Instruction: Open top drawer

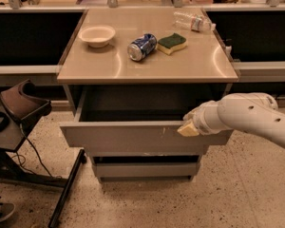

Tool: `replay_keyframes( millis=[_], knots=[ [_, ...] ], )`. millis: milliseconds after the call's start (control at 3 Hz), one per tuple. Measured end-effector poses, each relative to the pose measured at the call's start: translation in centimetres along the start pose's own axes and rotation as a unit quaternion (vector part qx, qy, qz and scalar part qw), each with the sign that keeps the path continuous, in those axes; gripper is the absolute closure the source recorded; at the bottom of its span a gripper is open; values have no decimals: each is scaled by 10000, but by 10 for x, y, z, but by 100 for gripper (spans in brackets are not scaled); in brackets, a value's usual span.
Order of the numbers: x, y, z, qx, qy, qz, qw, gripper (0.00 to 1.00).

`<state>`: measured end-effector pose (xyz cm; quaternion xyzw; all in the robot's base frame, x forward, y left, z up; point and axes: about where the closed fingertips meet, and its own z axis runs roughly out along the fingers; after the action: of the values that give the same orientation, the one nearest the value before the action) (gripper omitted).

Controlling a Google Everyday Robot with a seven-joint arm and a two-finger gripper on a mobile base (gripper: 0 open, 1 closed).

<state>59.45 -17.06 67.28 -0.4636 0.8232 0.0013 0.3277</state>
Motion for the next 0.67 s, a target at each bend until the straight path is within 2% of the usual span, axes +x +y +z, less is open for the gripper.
replay_keyframes(
  millis=[333,667],
  knots=[
    [8,7,-3,1,-15,-15,10000,100],
    [5,8,-6,1,-15,-15,10000,100]
  ],
)
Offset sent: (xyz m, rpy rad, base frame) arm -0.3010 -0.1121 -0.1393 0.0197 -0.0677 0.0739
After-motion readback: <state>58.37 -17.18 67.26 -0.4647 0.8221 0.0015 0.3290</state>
